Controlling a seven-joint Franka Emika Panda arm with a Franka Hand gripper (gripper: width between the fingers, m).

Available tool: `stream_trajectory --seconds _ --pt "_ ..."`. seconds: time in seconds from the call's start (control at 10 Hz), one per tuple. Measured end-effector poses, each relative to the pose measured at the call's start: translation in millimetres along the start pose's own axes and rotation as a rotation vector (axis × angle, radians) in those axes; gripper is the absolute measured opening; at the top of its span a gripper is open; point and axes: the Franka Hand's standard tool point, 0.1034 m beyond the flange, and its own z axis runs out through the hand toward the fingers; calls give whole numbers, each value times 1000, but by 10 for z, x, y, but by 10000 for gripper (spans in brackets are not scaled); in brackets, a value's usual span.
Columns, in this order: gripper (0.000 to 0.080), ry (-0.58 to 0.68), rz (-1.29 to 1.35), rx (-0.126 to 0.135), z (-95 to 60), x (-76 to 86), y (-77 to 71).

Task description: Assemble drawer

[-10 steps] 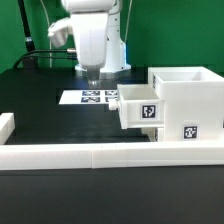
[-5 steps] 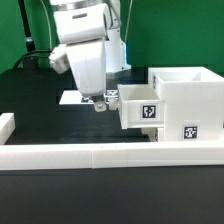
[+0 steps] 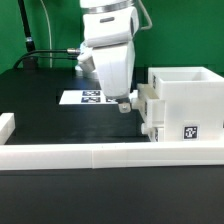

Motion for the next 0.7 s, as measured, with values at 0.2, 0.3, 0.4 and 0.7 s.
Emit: stream_trajectory --seconds 0.2,0.3,0.4,0.7 --pt "648 2 24 3 14 114 -20" --pt "648 2 39 3 18 148 -23" --pt "648 2 50 3 17 146 -23" --pt "648 -2 74 7 -26 -4 -83"
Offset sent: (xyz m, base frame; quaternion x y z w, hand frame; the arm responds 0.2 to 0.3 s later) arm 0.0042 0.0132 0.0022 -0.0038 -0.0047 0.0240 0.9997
